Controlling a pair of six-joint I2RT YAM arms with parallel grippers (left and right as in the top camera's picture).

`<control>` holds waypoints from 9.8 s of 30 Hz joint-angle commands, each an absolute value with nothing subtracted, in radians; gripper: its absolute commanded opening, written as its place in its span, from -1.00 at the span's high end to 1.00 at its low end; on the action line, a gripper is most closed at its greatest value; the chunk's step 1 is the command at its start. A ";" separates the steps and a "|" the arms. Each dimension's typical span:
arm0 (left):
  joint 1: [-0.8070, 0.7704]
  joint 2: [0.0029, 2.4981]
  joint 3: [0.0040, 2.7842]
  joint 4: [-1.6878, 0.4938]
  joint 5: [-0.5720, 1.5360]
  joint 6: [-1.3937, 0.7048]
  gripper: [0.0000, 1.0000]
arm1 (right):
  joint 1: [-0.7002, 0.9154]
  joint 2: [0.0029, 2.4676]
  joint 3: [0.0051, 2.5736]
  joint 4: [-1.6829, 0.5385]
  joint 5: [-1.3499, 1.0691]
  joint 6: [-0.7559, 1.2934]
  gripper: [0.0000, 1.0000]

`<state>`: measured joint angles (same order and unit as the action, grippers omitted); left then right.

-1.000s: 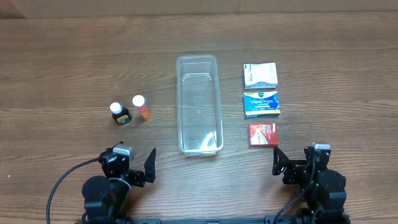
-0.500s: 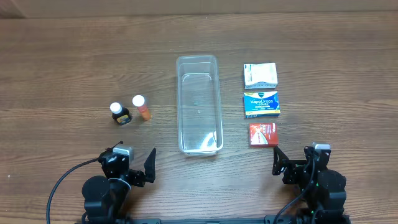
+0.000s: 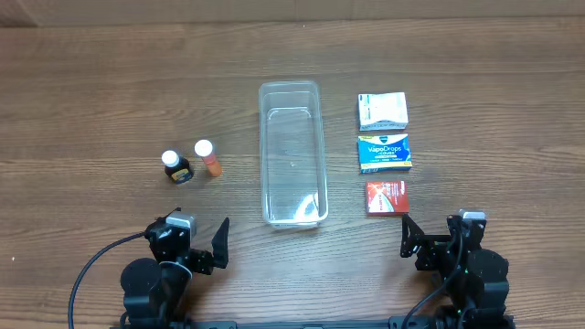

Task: Pack container

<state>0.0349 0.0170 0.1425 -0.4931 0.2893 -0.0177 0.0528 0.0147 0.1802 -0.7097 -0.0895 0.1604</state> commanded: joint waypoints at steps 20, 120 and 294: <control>0.039 0.007 0.138 -0.489 0.304 -0.002 -1.00 | 0.049 0.003 0.162 -0.704 -0.095 0.160 -1.00; 0.039 0.007 0.138 -0.489 0.304 -0.003 -1.00 | 0.131 1.890 1.853 -0.899 -0.098 0.981 -1.00; 0.039 0.007 0.138 -0.489 0.304 -0.003 -1.00 | 0.683 1.962 1.930 -1.151 0.097 0.202 -0.29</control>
<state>0.0349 0.0158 0.1406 -0.4919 0.2966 -0.0177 0.6941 1.9411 1.9240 -1.1648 0.0673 0.3012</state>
